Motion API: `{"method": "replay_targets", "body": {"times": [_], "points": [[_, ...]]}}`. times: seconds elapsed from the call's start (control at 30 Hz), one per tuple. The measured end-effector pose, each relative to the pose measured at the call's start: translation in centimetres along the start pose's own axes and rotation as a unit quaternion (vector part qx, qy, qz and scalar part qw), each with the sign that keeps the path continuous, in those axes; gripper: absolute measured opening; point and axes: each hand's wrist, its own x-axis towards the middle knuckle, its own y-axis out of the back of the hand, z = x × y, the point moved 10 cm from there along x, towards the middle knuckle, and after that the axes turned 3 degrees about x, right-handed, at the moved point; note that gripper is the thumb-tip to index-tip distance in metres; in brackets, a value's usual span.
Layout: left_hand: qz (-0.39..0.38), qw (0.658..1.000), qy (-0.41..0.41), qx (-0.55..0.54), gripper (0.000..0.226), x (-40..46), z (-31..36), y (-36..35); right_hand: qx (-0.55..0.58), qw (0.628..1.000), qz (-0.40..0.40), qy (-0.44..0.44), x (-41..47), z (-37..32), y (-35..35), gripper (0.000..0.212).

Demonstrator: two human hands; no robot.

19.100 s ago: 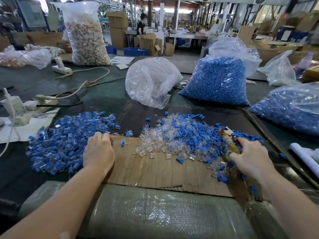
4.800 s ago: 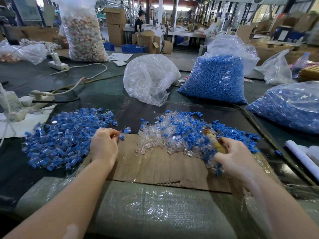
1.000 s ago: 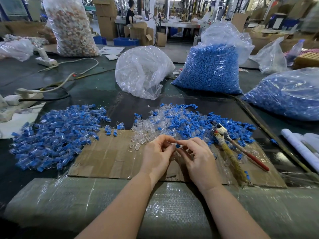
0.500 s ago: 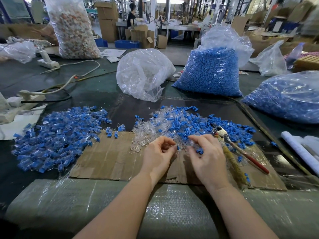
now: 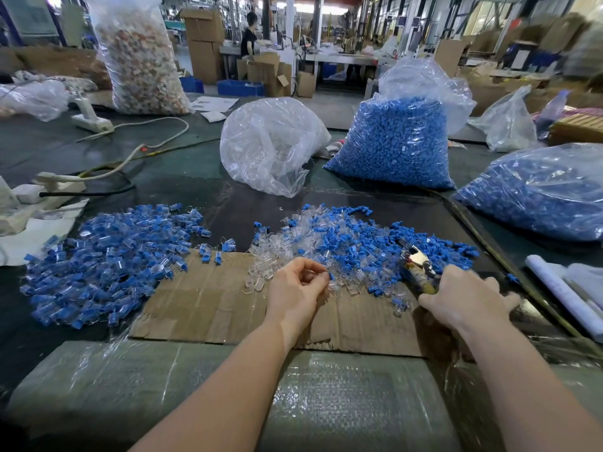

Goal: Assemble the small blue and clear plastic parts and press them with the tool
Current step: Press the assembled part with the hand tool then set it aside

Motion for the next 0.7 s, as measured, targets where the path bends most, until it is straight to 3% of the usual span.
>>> {"method": "replay_targets", "body": {"times": [0.17,0.27,0.43,0.53,0.7], "points": [[-0.001,0.996,0.056,-0.075,0.008,0.2,-0.3,0.1,0.027,0.996,0.065,0.061,-0.8,-1.5,2.1,0.031],[0.004,0.988,0.093,-0.121,0.006,0.5,-0.5,0.5,0.115,0.981,0.069,0.142,-2.1,-4.0,3.2,0.025],[0.012,0.982,0.100,-0.161,0.006,1.4,0.0,0.6,0.302,0.918,-0.098,0.238,-5.5,-8.7,1.7,0.020],[0.027,0.980,0.098,-0.170,0.009,1.7,0.2,0.9,0.369,0.879,-0.189,0.235,-6.9,-10.3,-0.1,0.021],[0.038,0.980,0.100,-0.171,0.011,1.8,-0.1,1.4,0.360,0.877,-0.232,0.219,-7.2,-10.8,-1.5,0.019]]}}
